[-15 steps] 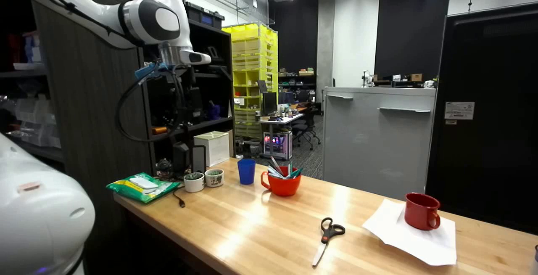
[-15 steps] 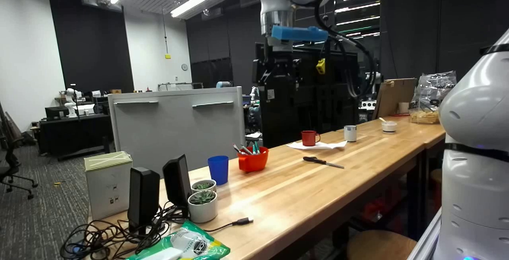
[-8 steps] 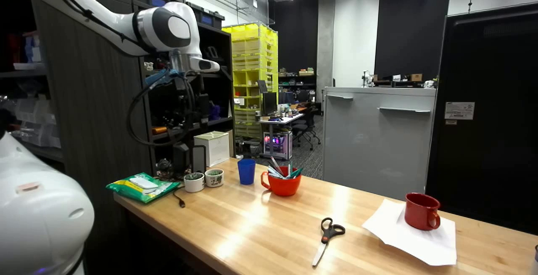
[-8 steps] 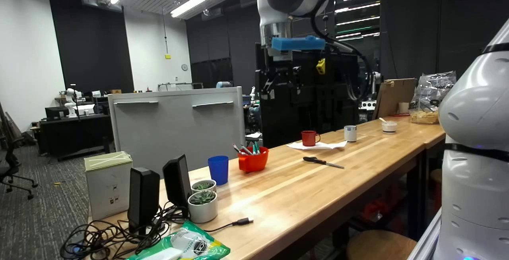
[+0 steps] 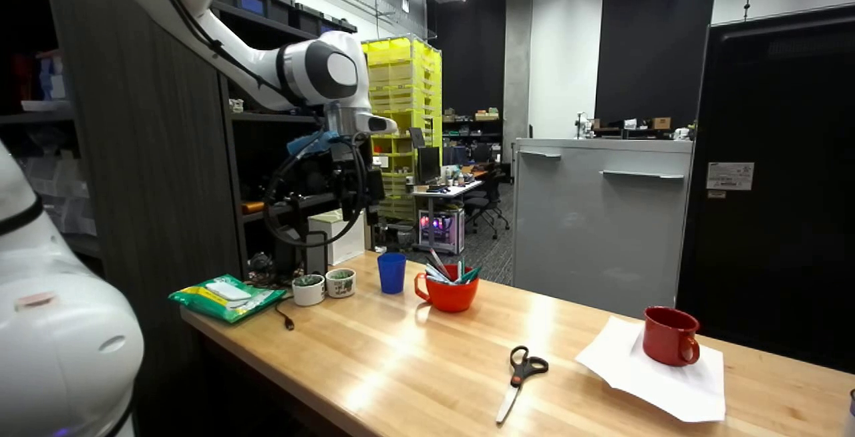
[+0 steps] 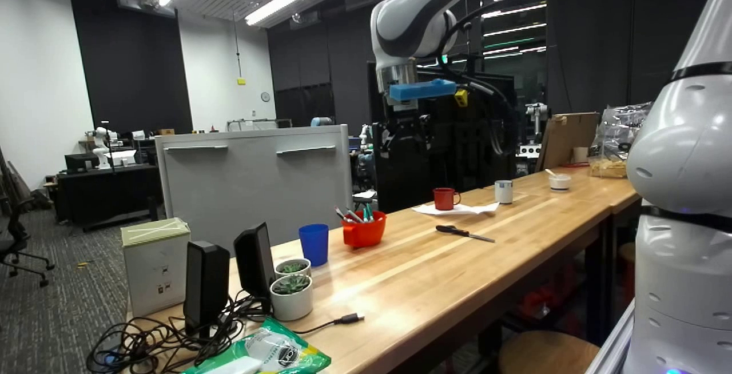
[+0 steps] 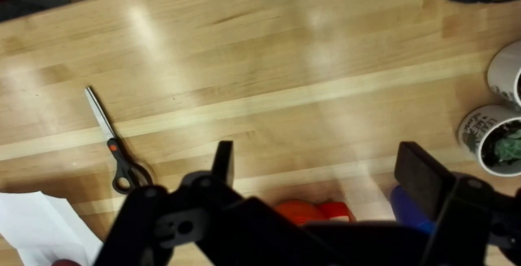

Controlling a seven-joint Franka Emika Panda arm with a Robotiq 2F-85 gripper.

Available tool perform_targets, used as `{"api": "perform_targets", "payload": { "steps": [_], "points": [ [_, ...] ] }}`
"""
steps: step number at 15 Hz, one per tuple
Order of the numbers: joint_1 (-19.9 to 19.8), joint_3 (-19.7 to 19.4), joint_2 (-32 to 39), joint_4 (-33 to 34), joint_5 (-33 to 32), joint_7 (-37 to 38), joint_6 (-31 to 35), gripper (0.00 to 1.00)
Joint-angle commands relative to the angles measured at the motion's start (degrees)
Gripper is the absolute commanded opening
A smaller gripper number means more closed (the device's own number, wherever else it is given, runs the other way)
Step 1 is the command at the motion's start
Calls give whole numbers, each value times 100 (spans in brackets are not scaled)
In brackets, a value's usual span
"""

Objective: Move the cup and place it on the plate

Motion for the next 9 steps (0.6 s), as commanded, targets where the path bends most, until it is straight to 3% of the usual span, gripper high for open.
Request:
{"api": "perform_targets", "payload": {
  "steps": [1,2,9],
  "points": [
    [-103,-262,569,563,96,156,50,100],
    [-6,-230,295,239,14,45,78,100],
    [33,-274,417,311,16,29,82,100]
  ]
}}
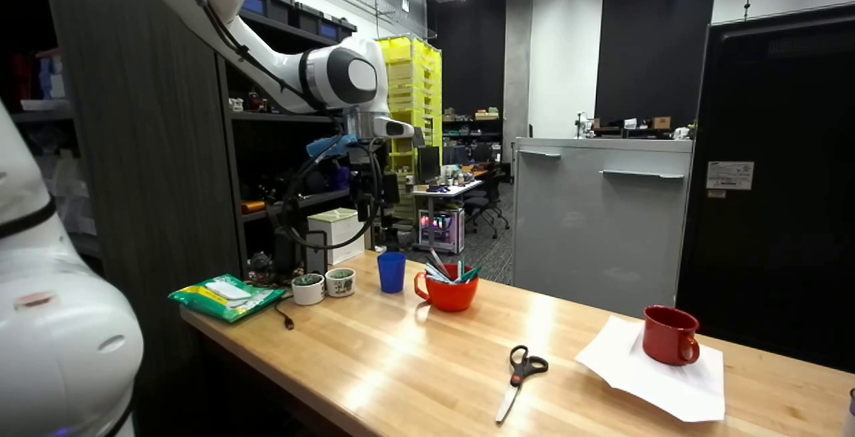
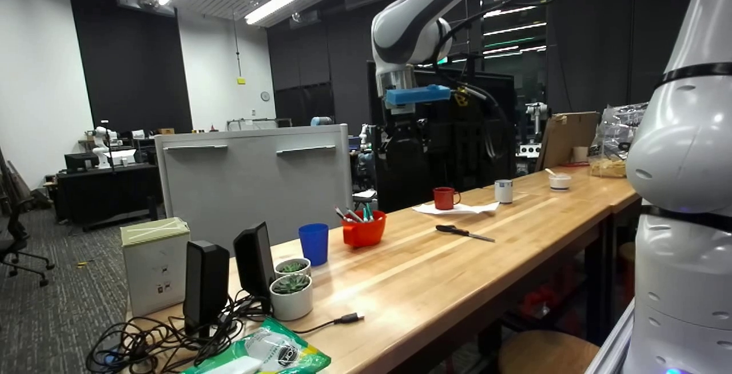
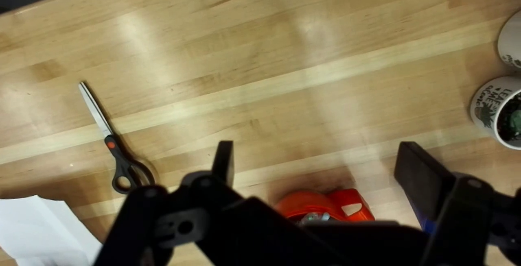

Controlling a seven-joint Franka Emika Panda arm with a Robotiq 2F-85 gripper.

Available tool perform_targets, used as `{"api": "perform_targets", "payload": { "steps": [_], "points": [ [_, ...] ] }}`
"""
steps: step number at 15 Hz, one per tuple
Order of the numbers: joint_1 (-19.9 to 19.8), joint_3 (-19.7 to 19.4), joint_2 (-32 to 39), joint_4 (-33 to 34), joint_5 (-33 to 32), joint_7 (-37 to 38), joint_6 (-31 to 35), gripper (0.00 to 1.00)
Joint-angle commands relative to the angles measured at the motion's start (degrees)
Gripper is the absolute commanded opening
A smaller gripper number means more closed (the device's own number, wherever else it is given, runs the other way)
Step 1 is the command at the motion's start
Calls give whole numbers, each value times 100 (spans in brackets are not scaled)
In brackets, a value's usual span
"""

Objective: Move the cup and place it on the plate

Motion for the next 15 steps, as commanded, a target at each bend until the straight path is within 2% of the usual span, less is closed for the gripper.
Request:
{"api": "perform_targets", "payload": {
  "steps": [1,6,10,15],
  "points": [
    [48,-53,4,10,-12,8,-14,100],
    [-10,-92,209,137,-220,-17,0,100],
    [-14,-207,533,309,-585,-401,7,100],
    [-19,-416,986,516,-740,-904,422,100]
  ]
}}
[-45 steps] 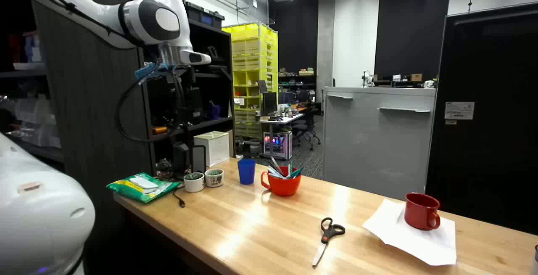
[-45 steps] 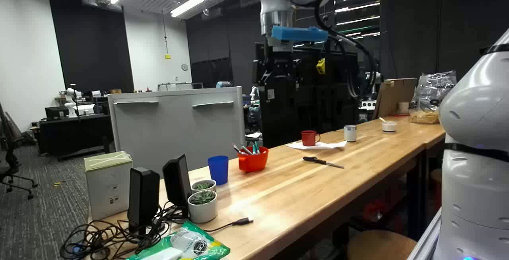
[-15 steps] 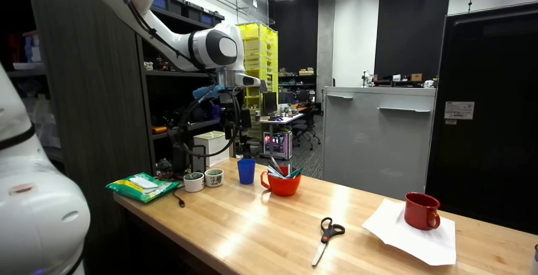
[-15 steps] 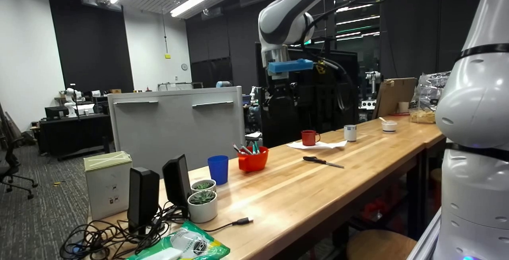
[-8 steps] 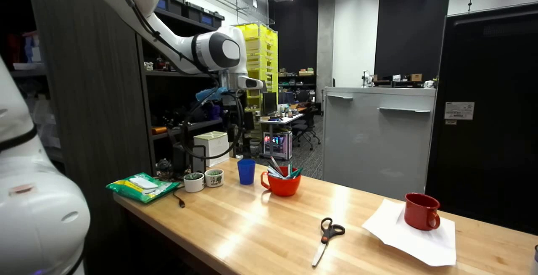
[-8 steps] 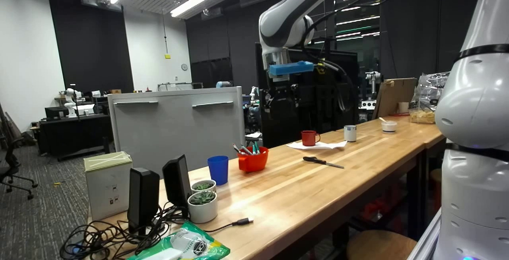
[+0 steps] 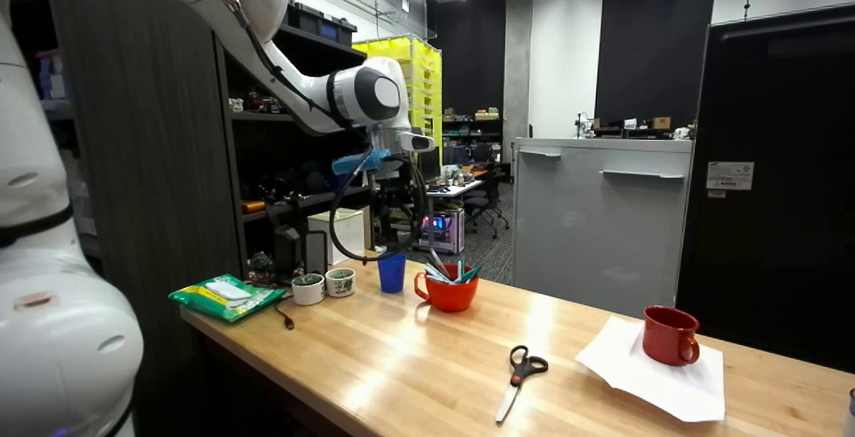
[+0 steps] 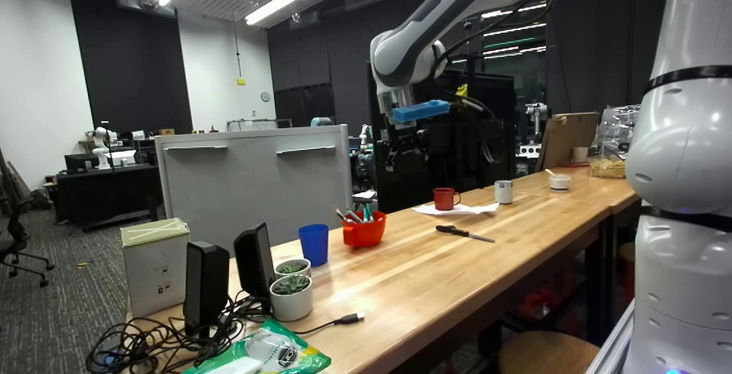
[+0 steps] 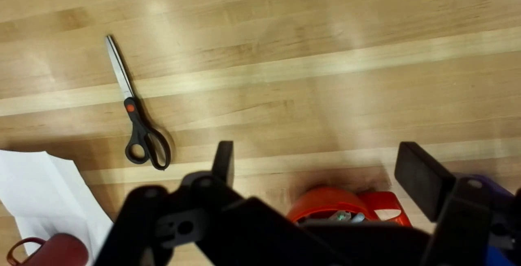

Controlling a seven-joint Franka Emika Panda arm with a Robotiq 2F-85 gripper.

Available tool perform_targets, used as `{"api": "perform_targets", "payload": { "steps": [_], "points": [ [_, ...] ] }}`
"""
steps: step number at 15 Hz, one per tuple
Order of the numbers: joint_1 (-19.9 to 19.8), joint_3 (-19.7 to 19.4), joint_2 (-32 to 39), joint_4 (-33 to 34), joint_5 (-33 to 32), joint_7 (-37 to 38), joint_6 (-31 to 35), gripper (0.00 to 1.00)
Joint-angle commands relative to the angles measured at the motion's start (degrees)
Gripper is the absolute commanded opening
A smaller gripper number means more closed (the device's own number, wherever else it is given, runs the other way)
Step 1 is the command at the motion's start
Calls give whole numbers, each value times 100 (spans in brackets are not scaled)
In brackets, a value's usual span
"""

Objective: Move the cup and place it on the plate

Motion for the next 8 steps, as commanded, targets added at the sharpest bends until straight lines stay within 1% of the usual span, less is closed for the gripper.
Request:
{"api": "perform_targets", "payload": {
  "steps": [1,8],
  "points": [
    [-7,-156,407,297,-106,-273,211,100],
    [-69,-472,1260,813,-115,-266,675,100]
  ]
}}
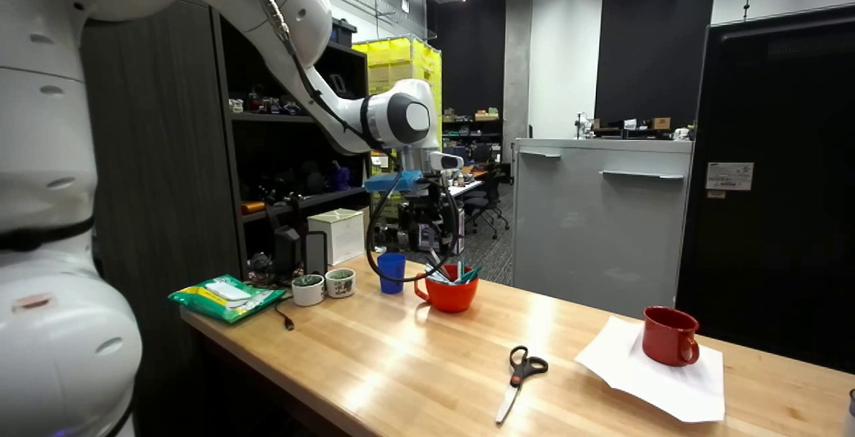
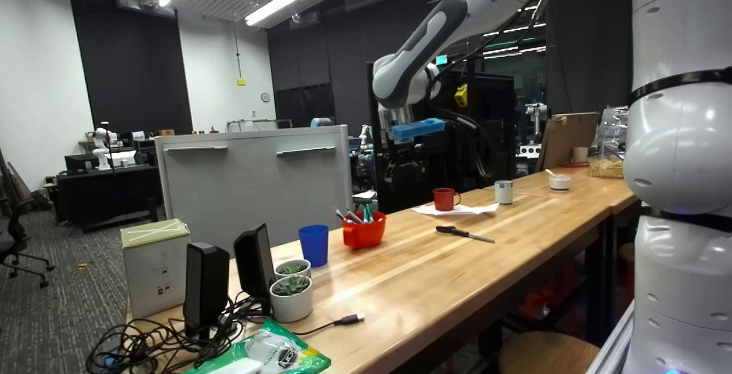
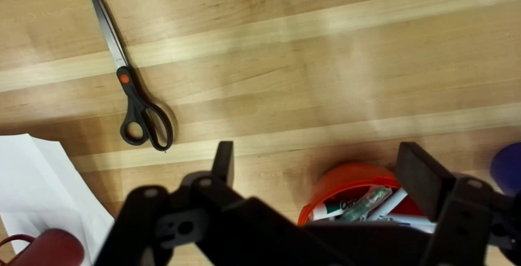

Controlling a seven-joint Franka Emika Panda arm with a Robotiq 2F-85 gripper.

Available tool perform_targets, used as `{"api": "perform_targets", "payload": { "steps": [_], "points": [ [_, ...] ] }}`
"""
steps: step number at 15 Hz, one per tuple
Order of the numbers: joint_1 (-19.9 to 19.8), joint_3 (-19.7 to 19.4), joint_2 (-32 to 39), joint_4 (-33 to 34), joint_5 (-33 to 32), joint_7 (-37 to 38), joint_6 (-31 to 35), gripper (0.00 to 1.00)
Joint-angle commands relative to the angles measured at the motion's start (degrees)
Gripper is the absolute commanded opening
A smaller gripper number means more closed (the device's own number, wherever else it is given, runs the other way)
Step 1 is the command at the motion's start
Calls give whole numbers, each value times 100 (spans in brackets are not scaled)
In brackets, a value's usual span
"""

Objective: Move the cup and place it on the plate

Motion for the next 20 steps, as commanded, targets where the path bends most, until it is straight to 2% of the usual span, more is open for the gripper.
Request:
{"api": "perform_targets", "payload": {
  "steps": [1,3,4,11,20],
  "points": [
    [8,-138,488,412,-127,-74,190,100],
    [39,-202,606,571,-210,49,165,100],
    [43,-201,468,341,-33,-23,215,100],
    [52,-237,633,541,-67,-23,213,100],
    [92,-347,1486,1037,-109,99,360,100]
  ]
}}
